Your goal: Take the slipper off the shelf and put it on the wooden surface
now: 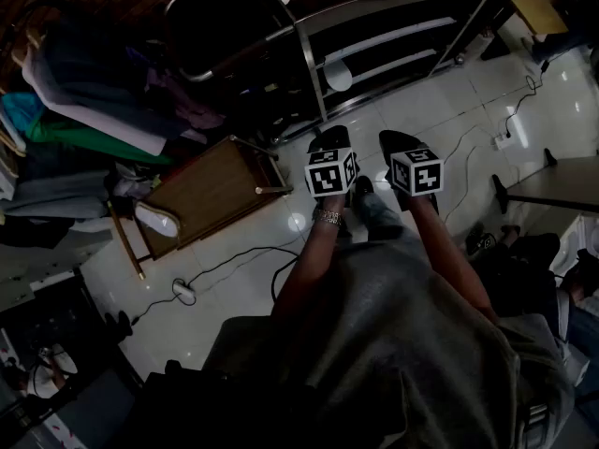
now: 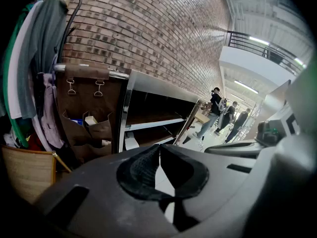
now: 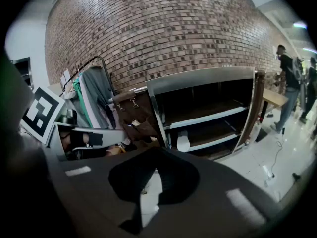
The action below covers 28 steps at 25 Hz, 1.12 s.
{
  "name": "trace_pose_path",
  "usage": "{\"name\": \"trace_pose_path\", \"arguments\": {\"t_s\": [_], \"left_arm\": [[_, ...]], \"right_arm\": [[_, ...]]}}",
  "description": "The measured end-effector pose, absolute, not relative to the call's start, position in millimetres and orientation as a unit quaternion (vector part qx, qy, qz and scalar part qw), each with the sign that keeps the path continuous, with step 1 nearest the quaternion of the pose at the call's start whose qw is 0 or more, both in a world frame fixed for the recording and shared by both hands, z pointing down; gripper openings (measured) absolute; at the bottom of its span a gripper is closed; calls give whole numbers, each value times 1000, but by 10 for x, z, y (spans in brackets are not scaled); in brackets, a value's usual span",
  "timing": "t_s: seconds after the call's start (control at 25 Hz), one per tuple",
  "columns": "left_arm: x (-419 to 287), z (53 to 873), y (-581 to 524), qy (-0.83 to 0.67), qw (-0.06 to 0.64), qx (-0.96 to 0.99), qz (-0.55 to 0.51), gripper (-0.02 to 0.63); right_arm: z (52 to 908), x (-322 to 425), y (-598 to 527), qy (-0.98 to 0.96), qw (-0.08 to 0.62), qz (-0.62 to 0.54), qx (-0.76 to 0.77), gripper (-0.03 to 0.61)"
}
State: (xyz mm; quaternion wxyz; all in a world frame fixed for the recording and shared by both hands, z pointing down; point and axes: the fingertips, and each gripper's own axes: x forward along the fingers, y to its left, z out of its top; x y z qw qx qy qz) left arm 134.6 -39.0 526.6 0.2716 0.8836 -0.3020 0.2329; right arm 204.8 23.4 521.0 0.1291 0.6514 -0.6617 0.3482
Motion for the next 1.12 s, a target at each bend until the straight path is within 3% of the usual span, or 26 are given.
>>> {"name": "trace_pose_path", "arguments": {"t_s": [0.36, 0.56, 0.68, 0.8, 1.0, 1.12], "left_arm": [[2028, 5386, -873, -312, 265, 878, 246, 8], [1967, 5640, -1017, -341, 253, 865, 267, 8], [1932, 5898, -1028, -350, 260, 857, 274, 8], [1876, 6193, -1051, -355, 271, 850, 279, 8], [1818, 6713, -1215, -375, 289, 833, 286, 8], [1847, 6986, -1288, -379, 304, 825, 289, 8]], "right_arm": [[5536, 2535, -545, -699, 127, 351, 611, 2], [6174, 2628, -866, -702, 133, 375, 590, 2], [6582, 2679, -1099, -710, 95, 392, 578, 3], [7057, 2797, -1344, -703, 59, 418, 573, 72], [7913, 3109, -1666, -667, 141, 423, 597, 110], [8375, 3231, -1742, -636, 138, 462, 602, 115]]}}
